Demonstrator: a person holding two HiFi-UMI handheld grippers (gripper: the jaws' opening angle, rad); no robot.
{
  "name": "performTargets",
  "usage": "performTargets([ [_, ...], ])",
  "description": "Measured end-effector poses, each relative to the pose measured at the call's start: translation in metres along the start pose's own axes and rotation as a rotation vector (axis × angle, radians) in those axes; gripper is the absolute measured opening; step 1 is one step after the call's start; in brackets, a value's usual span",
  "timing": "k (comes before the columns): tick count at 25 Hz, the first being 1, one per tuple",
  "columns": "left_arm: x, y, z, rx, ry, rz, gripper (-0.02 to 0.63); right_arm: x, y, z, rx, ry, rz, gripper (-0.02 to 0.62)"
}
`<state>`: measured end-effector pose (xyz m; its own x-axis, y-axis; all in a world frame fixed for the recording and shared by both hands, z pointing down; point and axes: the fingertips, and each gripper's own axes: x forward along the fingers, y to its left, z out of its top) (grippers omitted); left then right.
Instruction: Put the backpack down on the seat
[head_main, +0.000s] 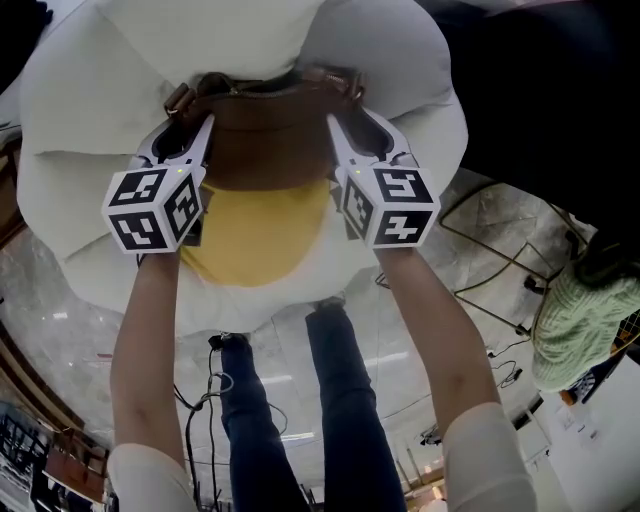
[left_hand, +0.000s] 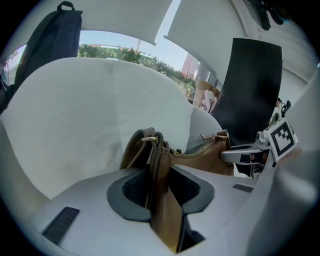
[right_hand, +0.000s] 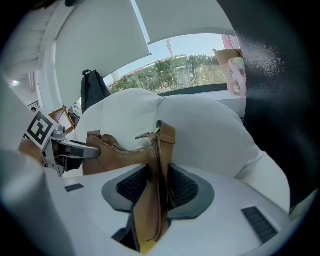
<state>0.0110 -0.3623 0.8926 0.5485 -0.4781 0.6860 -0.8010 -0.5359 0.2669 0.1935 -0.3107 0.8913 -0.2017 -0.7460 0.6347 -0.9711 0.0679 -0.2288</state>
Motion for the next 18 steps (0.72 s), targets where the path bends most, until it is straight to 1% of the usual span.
performTargets([
  [6, 0.002, 0.002, -0.001, -0.043, 0.001, -0.012, 0.134, 0.0, 0.0, -0.001, 0.009, -0.012, -0.001, 0.155],
  [7, 0.003, 0.001, -0.003, -0.049, 0.008, -0.016, 0.152, -0.001, -0.001, -0.001, 0.014, -0.011, -0.002, 0.155],
  [9, 0.008, -0.003, -0.008, -0.051, 0.03, -0.022, 0.231, 0.0, 0.0, -0.002, 0.029, -0.004, -0.005, 0.155],
  [10, 0.009, -0.004, -0.01, -0.046, 0.037, -0.019, 0.249, 0.0, 0.0, -0.003, 0.032, 0.002, -0.006, 0.155],
  [12, 0.009, -0.003, -0.009, -0.046, 0.036, -0.008, 0.259, 0.002, 0.001, -0.002, 0.036, 0.009, -0.007, 0.156],
  [14, 0.008, 0.0, -0.007, -0.072, 0.024, -0.002, 0.259, 0.001, 0.001, 0.0, 0.043, 0.007, -0.004, 0.162],
  [18, 0.001, 0.01, -0.016, -0.108, 0.021, 0.029, 0.259, -0.005, -0.006, -0.005, 0.078, 0.001, -0.017, 0.203],
])
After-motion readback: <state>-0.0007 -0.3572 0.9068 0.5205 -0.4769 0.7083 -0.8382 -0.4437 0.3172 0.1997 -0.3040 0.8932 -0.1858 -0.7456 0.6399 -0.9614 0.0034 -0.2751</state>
